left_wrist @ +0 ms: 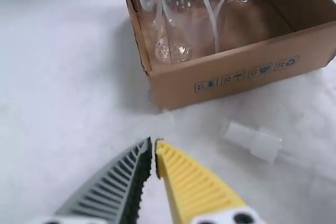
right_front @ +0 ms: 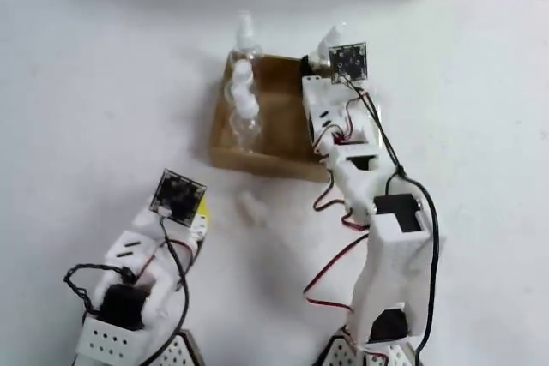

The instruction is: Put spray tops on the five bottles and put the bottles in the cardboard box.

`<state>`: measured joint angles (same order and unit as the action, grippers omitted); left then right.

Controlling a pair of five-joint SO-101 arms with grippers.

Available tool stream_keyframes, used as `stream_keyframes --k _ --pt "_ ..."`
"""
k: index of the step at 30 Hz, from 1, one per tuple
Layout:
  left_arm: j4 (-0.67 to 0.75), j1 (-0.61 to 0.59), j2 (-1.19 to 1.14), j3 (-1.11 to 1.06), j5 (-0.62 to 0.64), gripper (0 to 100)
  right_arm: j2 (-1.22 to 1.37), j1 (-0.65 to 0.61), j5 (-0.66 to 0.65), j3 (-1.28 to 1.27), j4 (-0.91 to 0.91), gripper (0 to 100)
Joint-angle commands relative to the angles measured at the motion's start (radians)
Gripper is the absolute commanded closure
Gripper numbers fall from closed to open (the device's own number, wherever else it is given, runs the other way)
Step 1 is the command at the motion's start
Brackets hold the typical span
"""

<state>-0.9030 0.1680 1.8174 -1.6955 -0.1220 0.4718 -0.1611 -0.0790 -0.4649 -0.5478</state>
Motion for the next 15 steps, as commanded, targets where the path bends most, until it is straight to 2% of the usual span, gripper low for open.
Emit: stream_keyframes --k 1,4,11,15 --pt "-0.005 -0.008 0.012 0.003 -0.009 98 -0.001 0.012 -0.021 0.029 -0.004 98.0" --pt "-0.005 -0.008 0.012 0.003 -0.009 98 -0.005 0.012 -0.023 0.029 -0.004 95.8" --pt "-0.005 -0.008 0.012 0.003 -0.009 98 0.004 0.01 -0.018 0.028 -0.004 77.2" --pt "-0.005 -0.008 0.012 0.003 -0.009 98 0.004 0.01 -0.018 0.028 -0.004 74.5"
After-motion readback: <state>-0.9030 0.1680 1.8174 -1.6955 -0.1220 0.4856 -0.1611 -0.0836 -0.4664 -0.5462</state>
